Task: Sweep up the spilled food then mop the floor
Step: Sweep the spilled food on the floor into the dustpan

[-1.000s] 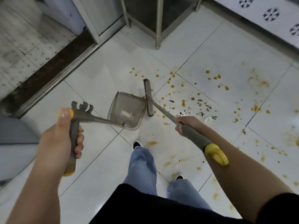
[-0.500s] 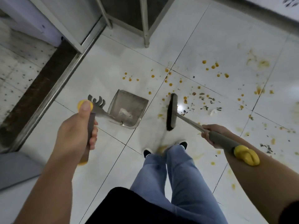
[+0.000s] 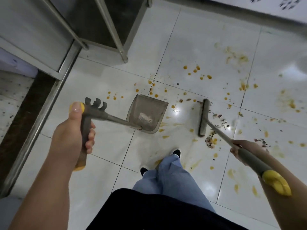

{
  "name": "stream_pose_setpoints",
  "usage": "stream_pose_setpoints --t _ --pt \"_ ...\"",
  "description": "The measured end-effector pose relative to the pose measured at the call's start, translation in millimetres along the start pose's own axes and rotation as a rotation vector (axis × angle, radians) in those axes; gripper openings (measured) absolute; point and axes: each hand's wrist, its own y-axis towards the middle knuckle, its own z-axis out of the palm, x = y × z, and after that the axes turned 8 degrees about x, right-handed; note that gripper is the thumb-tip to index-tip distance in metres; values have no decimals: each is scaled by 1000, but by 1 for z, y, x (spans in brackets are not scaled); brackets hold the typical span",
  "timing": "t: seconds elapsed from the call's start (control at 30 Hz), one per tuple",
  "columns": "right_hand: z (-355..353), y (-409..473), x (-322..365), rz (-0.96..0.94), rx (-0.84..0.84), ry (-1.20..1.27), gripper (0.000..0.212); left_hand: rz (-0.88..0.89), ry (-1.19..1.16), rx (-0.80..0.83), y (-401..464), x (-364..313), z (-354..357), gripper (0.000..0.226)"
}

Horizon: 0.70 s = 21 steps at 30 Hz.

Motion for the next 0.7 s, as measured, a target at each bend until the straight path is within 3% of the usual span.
stream_pose_setpoints --t 0.17,0.37,0.5,0.6,0.7 --pt "20 -3 18 -55 268 100 14 -1 -37 18 13 -23 25 68" --pt "77 17 51 31 445 304 26 -2 -17 53 28 -42 35 66" --pt "83 30 65 -13 364 370 25 53 55 56 47 -57 36 65" --pt "59 32 63 -37 342 573 25 55 96 81 72 -73 33 66" --pt "39 32 55 -73 210 603 18 59 172 118 90 -88 28 71"
